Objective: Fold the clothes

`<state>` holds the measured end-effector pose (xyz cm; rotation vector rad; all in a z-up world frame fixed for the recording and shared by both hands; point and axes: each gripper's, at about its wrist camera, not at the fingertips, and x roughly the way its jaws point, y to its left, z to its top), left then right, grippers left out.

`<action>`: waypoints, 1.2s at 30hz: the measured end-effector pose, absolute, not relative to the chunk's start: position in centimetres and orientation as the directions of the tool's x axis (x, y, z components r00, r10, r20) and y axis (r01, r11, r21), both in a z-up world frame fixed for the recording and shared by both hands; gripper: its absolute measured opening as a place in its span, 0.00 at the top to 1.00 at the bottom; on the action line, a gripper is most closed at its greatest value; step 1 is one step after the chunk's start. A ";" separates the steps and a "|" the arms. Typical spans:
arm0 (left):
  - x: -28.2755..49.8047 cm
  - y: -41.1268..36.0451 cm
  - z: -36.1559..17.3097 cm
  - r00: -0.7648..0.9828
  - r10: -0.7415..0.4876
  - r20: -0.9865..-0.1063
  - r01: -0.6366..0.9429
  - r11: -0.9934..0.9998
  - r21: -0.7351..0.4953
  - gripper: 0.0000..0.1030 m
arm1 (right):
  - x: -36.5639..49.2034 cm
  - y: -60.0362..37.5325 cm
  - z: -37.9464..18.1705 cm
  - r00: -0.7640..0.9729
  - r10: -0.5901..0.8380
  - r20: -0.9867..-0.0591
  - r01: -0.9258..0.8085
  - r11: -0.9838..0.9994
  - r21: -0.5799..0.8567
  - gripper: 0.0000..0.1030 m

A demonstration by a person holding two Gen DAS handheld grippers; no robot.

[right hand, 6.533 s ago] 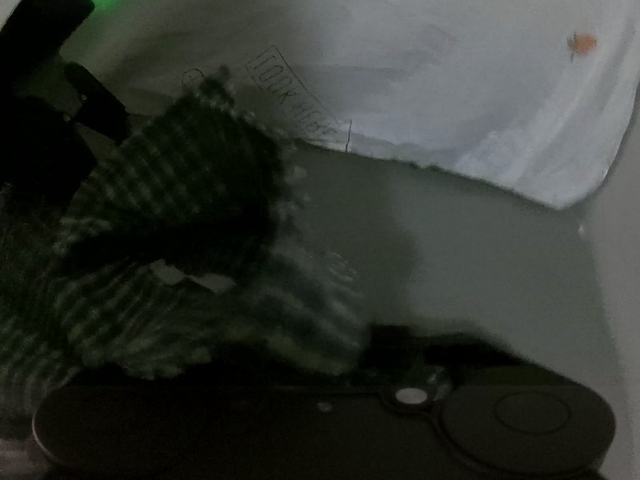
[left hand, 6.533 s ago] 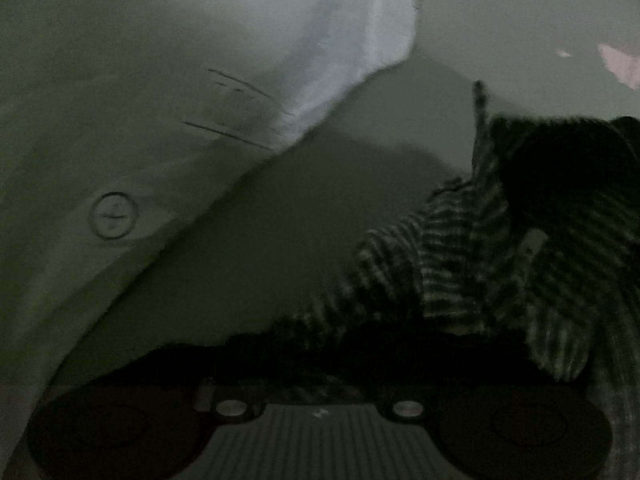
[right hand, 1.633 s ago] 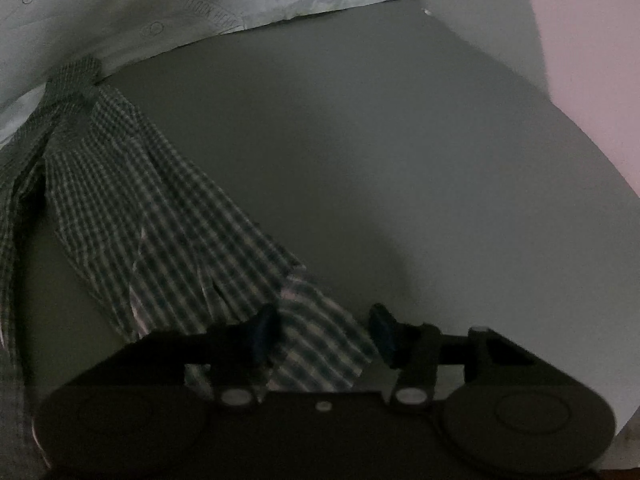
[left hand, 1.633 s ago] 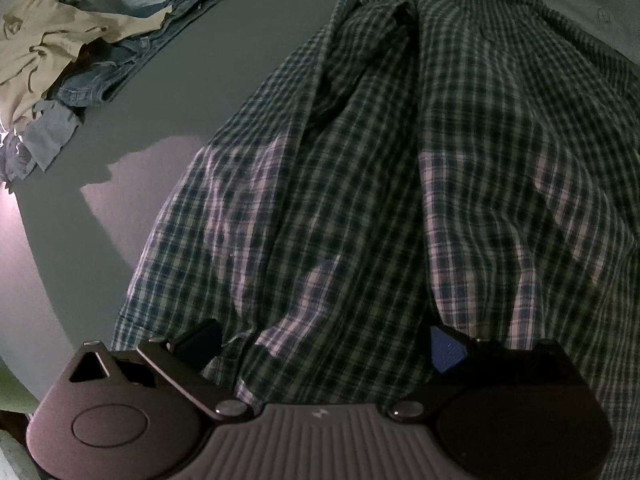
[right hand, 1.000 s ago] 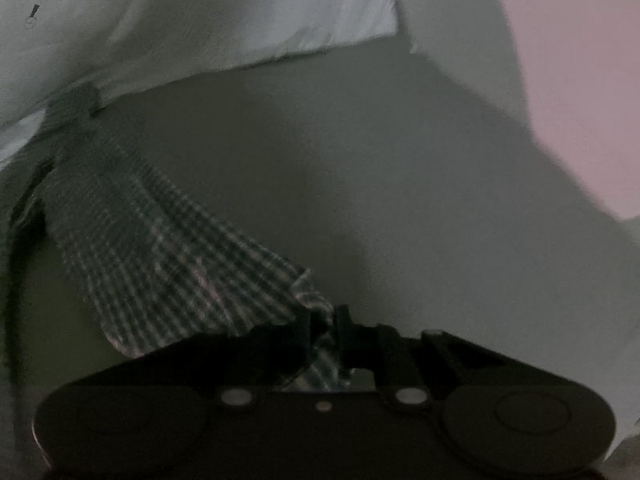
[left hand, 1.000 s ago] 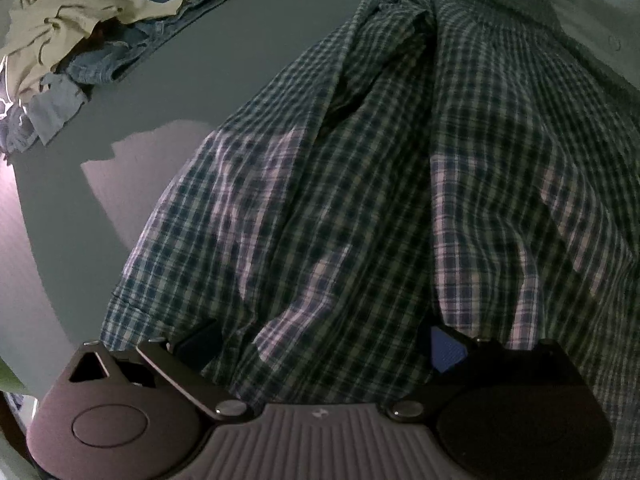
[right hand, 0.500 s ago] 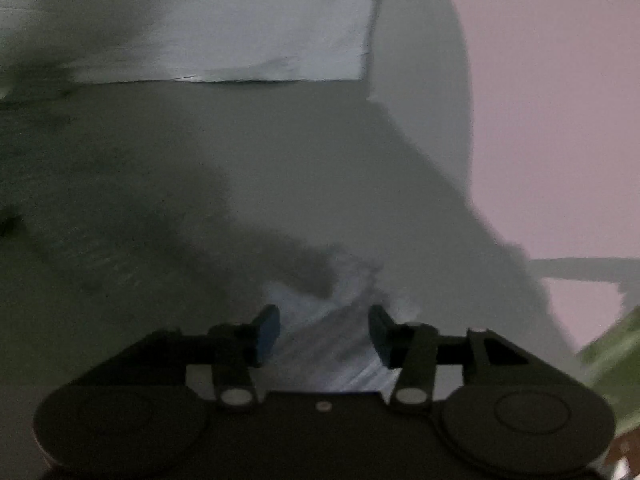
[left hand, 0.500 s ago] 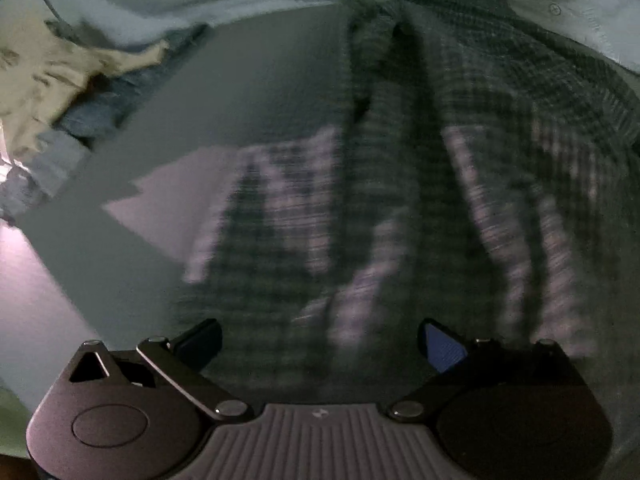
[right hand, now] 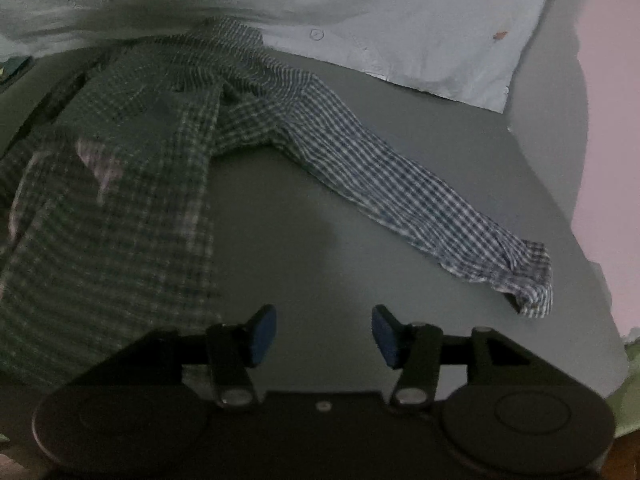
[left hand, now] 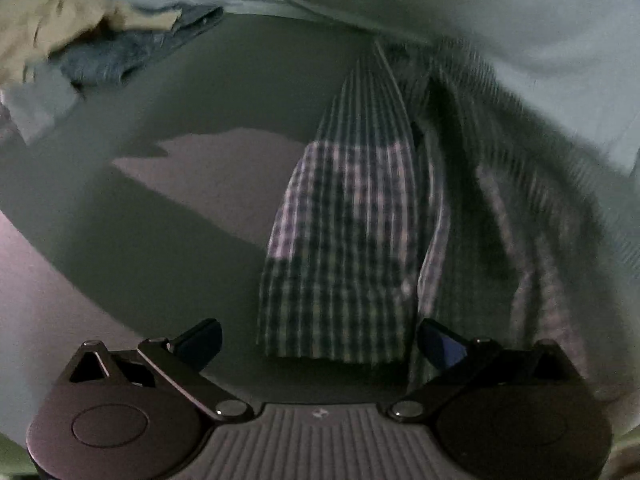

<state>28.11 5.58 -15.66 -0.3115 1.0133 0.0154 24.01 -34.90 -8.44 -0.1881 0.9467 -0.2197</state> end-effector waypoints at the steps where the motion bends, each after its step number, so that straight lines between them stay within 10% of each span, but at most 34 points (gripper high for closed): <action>1: 28.0 6.5 -15.7 0.546 -0.156 -0.823 -0.183 0.936 -0.299 0.00 | 23.7 -34.5 -8.5 0.559 -0.274 -0.783 0.117 0.960 -0.253 0.47; 8: 31.0 7.9 -16.8 0.491 -0.247 -0.836 -0.047 0.950 -0.309 0.14 | 22.7 -31.9 -9.8 0.512 -0.292 -0.808 0.197 0.955 -0.221 0.47; 12: 32.0 7.0 -16.8 0.491 -0.245 -0.836 0.071 0.968 -0.242 0.65 | 22.4 -30.6 -10.5 0.490 -0.298 -0.819 0.243 0.949 -0.199 0.47; 18: 34.3 10.9 -15.0 0.565 -0.231 -0.792 -0.005 0.959 -0.283 0.82 | 22.0 -29.1 -11.0 0.473 -0.313 -0.823 0.281 0.939 -0.196 0.48; 28: 38.0 25.3 -6.4 0.720 0.225 -0.656 -0.434 0.884 -0.173 0.73 | 21.5 -30.3 -10.4 0.479 -0.353 -0.804 0.366 0.912 -0.182 0.47; 33: 34.3 20.3 -11.2 0.673 -0.028 -0.739 -0.327 0.885 -0.332 0.36 | 21.2 -31.8 -10.5 0.474 -0.344 -0.811 0.402 0.904 -0.148 0.43; 36: 32.7 14.5 -15.2 0.570 -0.231 -0.788 -0.196 0.894 -0.404 0.35 | 20.9 -32.5 -11.0 0.475 -0.304 -0.826 0.389 0.914 -0.113 0.35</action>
